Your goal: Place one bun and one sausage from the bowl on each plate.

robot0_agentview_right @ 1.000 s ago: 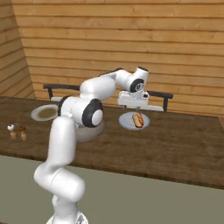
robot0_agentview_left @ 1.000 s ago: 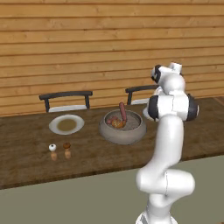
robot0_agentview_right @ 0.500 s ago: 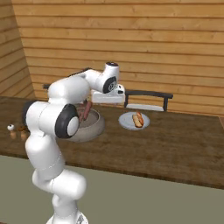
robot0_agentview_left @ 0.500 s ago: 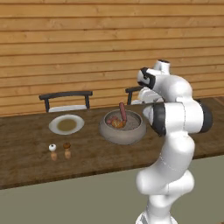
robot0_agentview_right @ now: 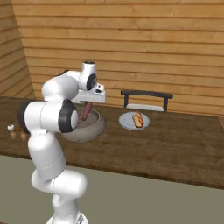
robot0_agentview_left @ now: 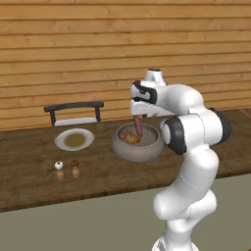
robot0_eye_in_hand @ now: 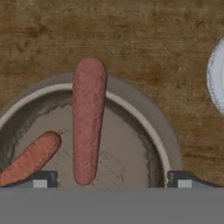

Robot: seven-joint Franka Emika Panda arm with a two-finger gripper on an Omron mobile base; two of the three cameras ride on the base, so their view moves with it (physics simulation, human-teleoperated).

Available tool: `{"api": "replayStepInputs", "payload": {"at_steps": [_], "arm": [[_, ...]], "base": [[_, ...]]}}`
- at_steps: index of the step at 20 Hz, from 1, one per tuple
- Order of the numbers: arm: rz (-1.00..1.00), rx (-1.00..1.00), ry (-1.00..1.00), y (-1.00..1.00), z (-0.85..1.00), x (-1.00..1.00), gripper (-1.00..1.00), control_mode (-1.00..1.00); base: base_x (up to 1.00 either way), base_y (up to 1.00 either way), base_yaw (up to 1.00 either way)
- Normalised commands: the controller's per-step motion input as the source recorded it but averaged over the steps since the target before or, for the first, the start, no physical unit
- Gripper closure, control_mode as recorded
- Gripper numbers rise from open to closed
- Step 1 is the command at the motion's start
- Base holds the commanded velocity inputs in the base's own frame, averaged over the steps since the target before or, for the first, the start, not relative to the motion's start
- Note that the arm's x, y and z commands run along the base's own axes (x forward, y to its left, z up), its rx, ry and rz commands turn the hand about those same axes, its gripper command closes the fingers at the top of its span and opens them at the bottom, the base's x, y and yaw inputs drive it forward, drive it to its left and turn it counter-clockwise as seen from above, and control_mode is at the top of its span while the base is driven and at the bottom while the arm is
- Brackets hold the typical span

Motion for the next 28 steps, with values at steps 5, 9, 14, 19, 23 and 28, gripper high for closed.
{"api": "replayStepInputs", "payload": {"at_steps": [5, 9, 14, 19, 23, 28], "arm": [[-0.23, 0.00, 0.05, 0.39, -0.16, 0.24, -1.00, -1.00], [-0.09, -0.01, 0.01, 0.16, -0.32, 0.48, -1.00, -1.00], [-0.01, 0.00, 0.01, 0.02, -0.43, 0.03, -1.00, -1.00], [0.00, 0.00, 0.00, -0.06, -0.26, -0.02, -1.00, -1.00], [0.00, 0.00, 0.00, 0.00, 0.00, 0.00, -1.00, -1.00], [0.00, 0.00, 0.00, 0.00, 0.00, 0.00, 1.00, -1.00]], "base": [[0.00, 0.00, 0.00], [0.00, 0.00, 0.00], [0.00, 0.00, 0.00], [0.00, 0.00, 0.00], [0.00, 0.00, 0.00], [0.00, 0.00, 0.00]]}}
